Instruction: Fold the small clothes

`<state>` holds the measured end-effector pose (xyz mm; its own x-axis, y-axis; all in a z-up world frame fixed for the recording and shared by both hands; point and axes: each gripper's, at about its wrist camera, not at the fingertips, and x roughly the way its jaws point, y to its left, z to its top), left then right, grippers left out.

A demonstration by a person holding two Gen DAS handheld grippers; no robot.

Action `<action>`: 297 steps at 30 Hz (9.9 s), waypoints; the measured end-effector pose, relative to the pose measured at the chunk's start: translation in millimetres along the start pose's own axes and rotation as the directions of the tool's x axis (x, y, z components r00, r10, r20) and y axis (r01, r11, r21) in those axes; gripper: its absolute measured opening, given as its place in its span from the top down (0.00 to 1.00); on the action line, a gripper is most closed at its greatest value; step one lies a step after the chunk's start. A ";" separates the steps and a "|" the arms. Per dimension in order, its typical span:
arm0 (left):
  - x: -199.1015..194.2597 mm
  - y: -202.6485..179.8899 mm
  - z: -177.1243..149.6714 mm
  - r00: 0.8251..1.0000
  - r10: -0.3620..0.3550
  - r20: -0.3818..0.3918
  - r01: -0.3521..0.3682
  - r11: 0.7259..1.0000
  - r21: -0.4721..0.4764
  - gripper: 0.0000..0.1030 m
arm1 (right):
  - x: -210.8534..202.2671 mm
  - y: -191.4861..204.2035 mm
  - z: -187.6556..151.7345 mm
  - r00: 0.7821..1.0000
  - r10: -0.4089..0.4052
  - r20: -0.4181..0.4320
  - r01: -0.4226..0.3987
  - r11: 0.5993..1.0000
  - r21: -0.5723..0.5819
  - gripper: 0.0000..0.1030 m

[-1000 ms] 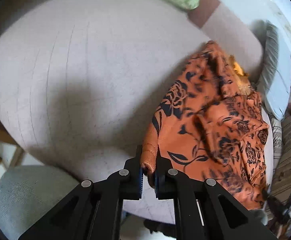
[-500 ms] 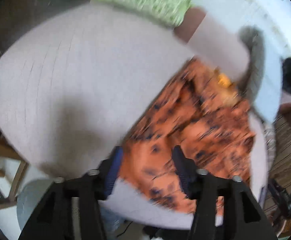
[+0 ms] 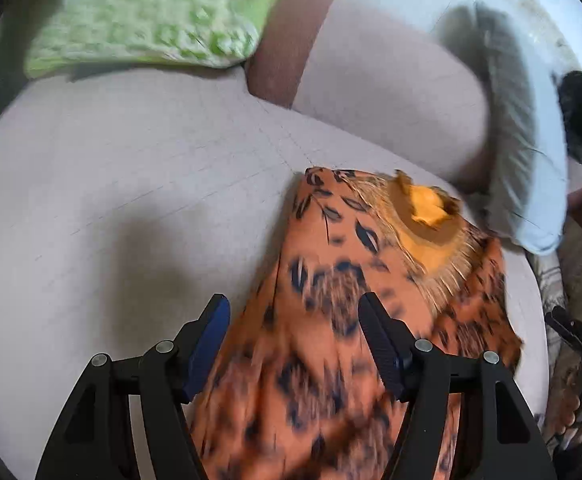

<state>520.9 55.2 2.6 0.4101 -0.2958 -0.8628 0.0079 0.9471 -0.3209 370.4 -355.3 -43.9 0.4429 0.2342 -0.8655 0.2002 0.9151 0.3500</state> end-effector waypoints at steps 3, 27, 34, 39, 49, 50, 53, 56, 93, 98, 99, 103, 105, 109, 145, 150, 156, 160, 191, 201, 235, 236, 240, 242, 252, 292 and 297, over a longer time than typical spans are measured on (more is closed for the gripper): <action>59.4 -2.5 46.8 0.997 -0.042 -0.065 0.040 0.999 -0.022 0.36 | 44.2 -21.9 34.5 0.998 -0.012 -0.056 0.013 1.000 0.016 0.34; 158.2 7.4 125.7 0.996 -0.047 -0.081 0.052 0.997 0.062 0.92 | 118.6 -42.3 81.6 0.994 -0.045 -0.098 0.043 0.999 -0.021 0.87; 176.1 12.2 119.8 0.997 -0.016 -0.078 0.019 0.999 0.031 0.92 | 129.1 -44.3 81.2 0.984 -0.135 -0.119 0.130 0.990 -0.049 0.88; 189.9 7.2 113.6 0.996 0.038 -0.081 -0.031 0.996 0.081 0.92 | 130.9 -47.9 77.4 0.982 -0.161 -0.102 0.155 0.986 -0.065 0.88; 90.9 -3.2 98.7 0.995 -0.053 0.081 0.042 0.990 0.131 0.92 | 50.4 -18.2 72.6 0.994 -0.099 0.054 0.104 0.988 -0.112 0.88; 68.9 -1.4 89.0 0.991 -0.075 0.108 0.061 0.990 0.128 0.92 | 26.6 -13.0 65.2 0.993 -0.080 0.082 0.089 0.989 -0.119 0.88; 8.1 0.8 52.6 0.973 -0.123 0.194 0.094 0.984 0.153 0.92 | -28.4 -1.7 36.5 0.989 -0.036 0.145 0.057 0.987 -0.148 0.88; -53.4 8.1 -3.9 0.954 -0.155 0.257 0.112 0.978 0.175 0.92 | -96.4 11.7 -9.3 0.977 0.011 0.215 0.031 0.982 -0.189 0.88; -155.8 123.7 -273.3 0.981 -0.123 0.149 0.146 0.978 -0.153 0.48 | -172.6 12.8 -277.4 0.988 -0.042 0.146 0.035 0.998 0.049 0.49; -100.8 109.7 -259.4 0.999 -0.040 -0.002 0.039 0.991 -0.128 0.45 | -120.5 4.5 -266.0 0.991 -0.130 -0.033 0.133 0.985 0.113 0.44; -84.5 109.6 -264.7 0.999 -0.027 -0.044 0.021 0.991 -0.128 0.49 | -113.0 2.1 -268.9 0.990 -0.133 -0.056 0.139 0.982 0.125 0.44; -66.7 114.3 -284.6 0.995 -0.009 -0.096 -0.006 0.988 -0.157 0.53 | -93.9 -5.9 -289.8 0.980 -0.163 -0.117 0.177 0.976 0.123 0.48; -71.5 117.3 -285.0 0.996 -0.022 -0.090 0.006 0.983 -0.181 0.53 | -93.8 -7.9 -294.2 0.983 -0.143 -0.118 0.158 0.978 0.134 0.64; -74.7 127.7 -289.0 0.994 -0.050 -0.098 0.027 0.973 -0.229 0.52 | -91.3 -0.9 -294.9 0.978 -0.170 -0.118 0.182 0.979 0.096 0.71; -39.7 96.9 -226.9 0.992 0.112 -0.059 -0.115 0.992 -0.050 0.59 | -76.2 -17.9 -230.2 0.995 -0.099 -0.029 0.101 0.988 0.113 0.49; -44.4 93.4 -232.5 0.993 0.107 -0.044 -0.109 0.994 -0.024 0.94 | -77.6 -21.4 -232.0 0.997 -0.083 -0.009 0.083 0.987 0.139 0.89; -44.2 101.7 -234.6 0.981 0.190 -0.033 -0.191 0.981 -0.041 0.95 | -70.6 -23.3 -230.6 0.982 -0.186 -0.027 0.188 0.974 0.123 0.91; -41.1 88.0 -239.1 0.953 0.302 -0.006 -0.301 0.953 0.026 0.94 | -58.3 -13.1 -231.2 0.952 -0.300 -0.053 0.303 0.951 0.065 0.89; -59.8 162.7 -246.9 0.998 0.055 -0.040 -0.065 0.951 -0.303 0.30 | 6.3 258.5 -190.9 0.897 0.297 -0.328 -0.350 0.930 -0.116 0.36; -43.0 151.6 -240.8 0.988 -0.120 -0.099 0.091 0.960 -0.264 0.90 | 116.1 328.5 -184.0 0.800 0.039 -0.598 -0.196 0.960 -0.199 0.36; -98.8 164.0 -258.4 0.947 -0.264 0.181 0.310 0.894 -0.322 0.23 | 112.8 342.6 -192.8 0.795 -0.151 -0.588 -0.108 0.918 -0.382 0.88; -91.4 155.5 -256.1 0.956 -0.259 0.142 0.290 0.909 -0.299 0.23 | 111.7 339.5 -190.2 0.791 -0.135 -0.597 -0.117 0.924 -0.364 0.88; -70.6 109.8 -249.9 0.986 -0.167 0.022 0.168 0.980 -0.105 0.23 | 105.6 334.5 -186.0 0.774 -0.102 -0.625 -0.133 0.939 -0.318 0.87; -60.1 94.9 -250.3 0.998 -0.069 -0.012 0.069 0.997 -0.031 0.45 | 109.4 337.3 -187.2 0.770 -0.105 -0.630 -0.137 0.936 -0.324 0.88; -87.4 62.9 -258.4 0.993 -0.084 0.081 0.082 0.996 0.027 0.88 | 75.1 330.1 -173.4 0.815 0.049 -0.577 -0.252 0.927 -0.276 0.88; -81.2 -212.0 -352.2 0.946 -0.260 -0.193 0.324 0.759 0.564 0.58 | -119.0 -82.3 -164.3 0.969 0.241 0.059 -0.248 0.939 0.239 0.57; -66.4 -179.4 -301.8 0.981 -0.182 -0.071 0.195 0.867 0.459 0.51 | -126.5 -46.4 -122.5 0.962 0.254 0.105 -0.264 0.959 0.100 0.28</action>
<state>217.1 -132.7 -0.4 0.3358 -0.4717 -0.8153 0.5051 0.8208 -0.2669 198.1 -387.3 5.4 0.5681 0.4233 -0.7058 0.1622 0.7832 0.6003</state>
